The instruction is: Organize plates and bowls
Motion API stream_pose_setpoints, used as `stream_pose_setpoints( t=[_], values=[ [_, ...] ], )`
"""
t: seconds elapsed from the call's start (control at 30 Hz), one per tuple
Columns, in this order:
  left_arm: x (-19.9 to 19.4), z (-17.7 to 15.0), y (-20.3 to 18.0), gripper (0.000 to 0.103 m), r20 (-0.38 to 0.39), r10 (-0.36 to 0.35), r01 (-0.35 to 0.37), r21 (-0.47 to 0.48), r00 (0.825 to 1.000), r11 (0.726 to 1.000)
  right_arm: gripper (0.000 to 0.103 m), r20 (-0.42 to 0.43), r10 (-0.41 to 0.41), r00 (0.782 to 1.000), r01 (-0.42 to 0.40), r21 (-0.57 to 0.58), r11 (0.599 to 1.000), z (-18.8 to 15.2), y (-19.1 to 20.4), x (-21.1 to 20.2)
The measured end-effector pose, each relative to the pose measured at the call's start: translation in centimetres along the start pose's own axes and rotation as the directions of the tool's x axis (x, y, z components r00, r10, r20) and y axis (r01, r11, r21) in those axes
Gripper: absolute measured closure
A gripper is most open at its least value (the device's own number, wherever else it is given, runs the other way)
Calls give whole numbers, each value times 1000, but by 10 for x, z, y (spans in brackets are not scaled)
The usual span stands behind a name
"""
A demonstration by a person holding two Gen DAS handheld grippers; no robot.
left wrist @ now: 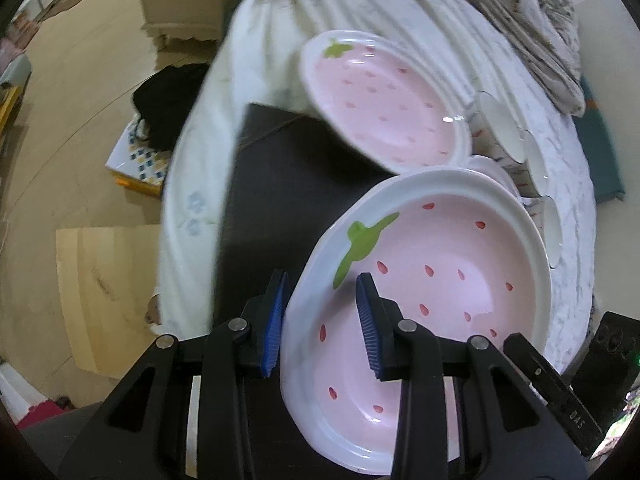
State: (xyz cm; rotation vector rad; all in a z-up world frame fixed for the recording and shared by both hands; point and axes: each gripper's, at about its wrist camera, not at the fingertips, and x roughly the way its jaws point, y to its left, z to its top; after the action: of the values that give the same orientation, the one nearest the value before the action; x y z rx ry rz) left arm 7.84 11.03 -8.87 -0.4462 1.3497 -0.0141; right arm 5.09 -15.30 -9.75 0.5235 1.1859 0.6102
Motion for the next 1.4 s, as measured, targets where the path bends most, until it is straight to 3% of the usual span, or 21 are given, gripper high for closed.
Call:
stream_pose_setpoints(
  t=[0.57,0.83,1.4],
  values=[
    [38,3,-107,73,-39,-24,30,159,999,987,83,109,-110,988,91,166,982,11,-74,-64],
    [57,4,-116,73,-75,8,6,180,997,984,83,109,-139,984,114,210,971,12,-99,-66],
    [74,7,-130,73,-76,41,-24,213,996,977,83,97,-199,975,166,274,947,13,-122,-60]
  ],
)
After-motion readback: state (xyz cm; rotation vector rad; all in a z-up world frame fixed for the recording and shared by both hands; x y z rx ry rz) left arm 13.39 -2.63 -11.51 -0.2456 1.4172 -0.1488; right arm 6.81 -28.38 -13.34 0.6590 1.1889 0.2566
